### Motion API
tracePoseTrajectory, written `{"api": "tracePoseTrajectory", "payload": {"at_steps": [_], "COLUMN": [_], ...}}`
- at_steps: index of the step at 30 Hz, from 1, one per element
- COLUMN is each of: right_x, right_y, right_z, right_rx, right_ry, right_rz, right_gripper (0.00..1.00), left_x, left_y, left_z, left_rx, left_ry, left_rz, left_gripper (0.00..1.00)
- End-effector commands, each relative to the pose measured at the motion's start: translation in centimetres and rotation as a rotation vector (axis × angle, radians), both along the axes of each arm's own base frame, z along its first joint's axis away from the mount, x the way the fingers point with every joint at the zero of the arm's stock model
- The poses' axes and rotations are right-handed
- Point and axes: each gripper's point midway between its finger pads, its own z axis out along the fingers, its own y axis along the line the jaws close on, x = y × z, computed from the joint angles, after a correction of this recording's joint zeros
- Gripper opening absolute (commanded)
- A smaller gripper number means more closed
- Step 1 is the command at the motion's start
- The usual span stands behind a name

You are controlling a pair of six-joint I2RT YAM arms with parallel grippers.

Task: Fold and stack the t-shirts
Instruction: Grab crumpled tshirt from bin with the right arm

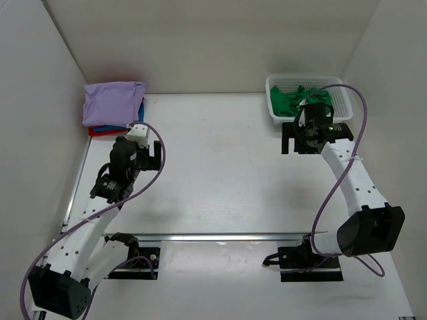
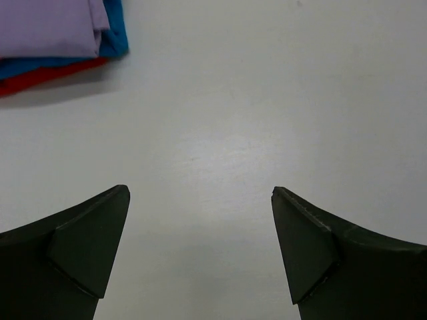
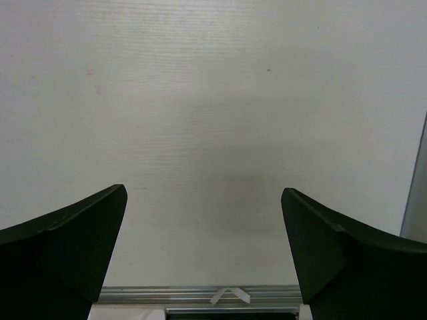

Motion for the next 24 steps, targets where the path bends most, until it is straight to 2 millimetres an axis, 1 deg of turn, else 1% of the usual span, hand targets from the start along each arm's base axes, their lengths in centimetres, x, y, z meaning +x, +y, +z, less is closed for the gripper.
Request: {"api": "tracePoseTrajectory", "payload": {"at_steps": [1, 2, 3, 4, 5, 6, 7, 8, 9, 10, 11, 12, 13, 14, 15, 16, 17, 18, 19, 20, 21, 22, 23, 24], "right_x": [2.1, 2.5, 3.0, 3.4, 4.1, 4.7, 5.7, 7.0, 8.3, 9.1, 10.5, 12.1, 12.9, 14.2, 15.6, 16.9, 17.6, 18.9, 20.0, 20.7, 21.8, 23.3, 24.2, 25.2], "right_y": [0.0, 0.4, 0.2, -1.2, -1.7, -2.2, -2.7, -2.9, -3.0, -3.3, -3.7, -3.9, -4.2, -4.0, -4.1, -4.1, -4.2, -4.1, -4.5, -4.6, -5.1, -5.5, -5.7, -6.4], "right_z": [3.9, 4.3, 4.9, 5.5, 5.9, 6.4, 7.0, 7.5, 8.0, 8.0, 8.4, 8.7, 9.0, 8.5, 8.2, 8.0, 7.6, 7.3, 6.9, 6.6, 5.4, 5.0, 5.9, 3.2], "right_rx": [-0.069, -0.054, -0.049, -0.079, -0.06, -0.039, 0.009, 0.051, 0.071, 0.087, 0.117, 0.131, 0.14, 0.142, 0.139, 0.119, 0.106, 0.094, 0.078, 0.077, 0.076, 0.077, 0.077, 0.079], "right_ry": [-0.12, -0.131, -0.158, -0.188, -0.203, -0.224, -0.252, -0.279, -0.308, -0.315, -0.34, -0.361, -0.369, -0.369, -0.368, -0.37, -0.368, -0.375, -0.378, -0.378, -0.36, -0.365, -0.388, -0.335], "right_rz": [0.039, 0.094, 0.083, 0.019, 0.004, -0.008, -0.025, -0.008, -0.012, -0.022, -0.025, -0.025, -0.03, -0.018, -0.017, -0.02, -0.023, -0.018, -0.02, -0.026, -0.04, -0.047, -0.052, -0.062], "right_gripper": [0.99, 0.99, 0.99, 0.99, 0.99, 0.99, 0.99, 0.99, 0.99, 1.0, 0.99, 0.99, 0.99, 0.89, 0.63, 0.37, 0.34, 0.31, 0.11, 0.12, 0.25, 0.35, 0.5, 0.59], "left_x": [-0.2, 0.0, 0.2, 0.3, 0.0, 0.0, 0.3, -0.1, -0.2, -0.5, -0.5, -0.6, -0.8, -1.2, -1.3, -1.5, -1.3, -1.5, -1.5, -1.3, -1.4, -1.2, -1.1, -1.2], "left_y": [-1.1, -0.9, -0.8, -0.7, -1.0, -0.8, -1.0, -0.8, -0.7, -0.4, -1.2, -1.7, -2.3, -2.9, -3.1, -2.9, -2.8, -2.6, -2.4, -2.3, -2.3, -2.0, -2.0, -2.0], "left_z": [-1.2, -1.1, -0.4, -0.1, 0.8, 1.1, 1.8, 2.1, 2.3, 2.1, 2.5, 2.1, 2.4, 2.0, 2.1, 1.7, 2.0, 2.3, 2.8, 3.0, 3.3, 3.3, 3.3, 3.1], "left_rx": [-0.021, -0.014, -0.013, -0.019, -0.027, -0.053, -0.082, -0.103, -0.142, -0.139, -0.134, -0.104, -0.073, -0.049, -0.027, -0.019, -0.024, -0.024, -0.033, -0.037, -0.036, -0.026, -0.03, -0.022], "left_ry": [0.073, 0.11, 0.121, 0.118, 0.092, 0.058, 0.016, -0.026, -0.04, -0.02, -0.007, 0.02, 0.027, 0.049, 0.055, 0.072, 0.059, 0.044, 0.011, -0.009, -0.025, -0.022, -0.012, -0.001], "left_rz": [-0.014, 0.003, 0.009, 0.012, -0.004, 0.009, -0.007, 0.005, 0.02, 0.025, -0.024, -0.062, -0.087, -0.11, -0.119, -0.118, -0.112, -0.104, -0.093, -0.088, -0.083, -0.064, -0.054, -0.053], "left_gripper": [0.98, 0.98, 0.98, 0.99, 0.98, 0.99, 0.99, 0.99, 0.98, 0.99, 0.98, 0.98, 0.98, 0.98, 0.98, 0.99, 0.99, 0.98, 0.98, 0.98, 0.99, 0.99, 0.99, 0.99]}}
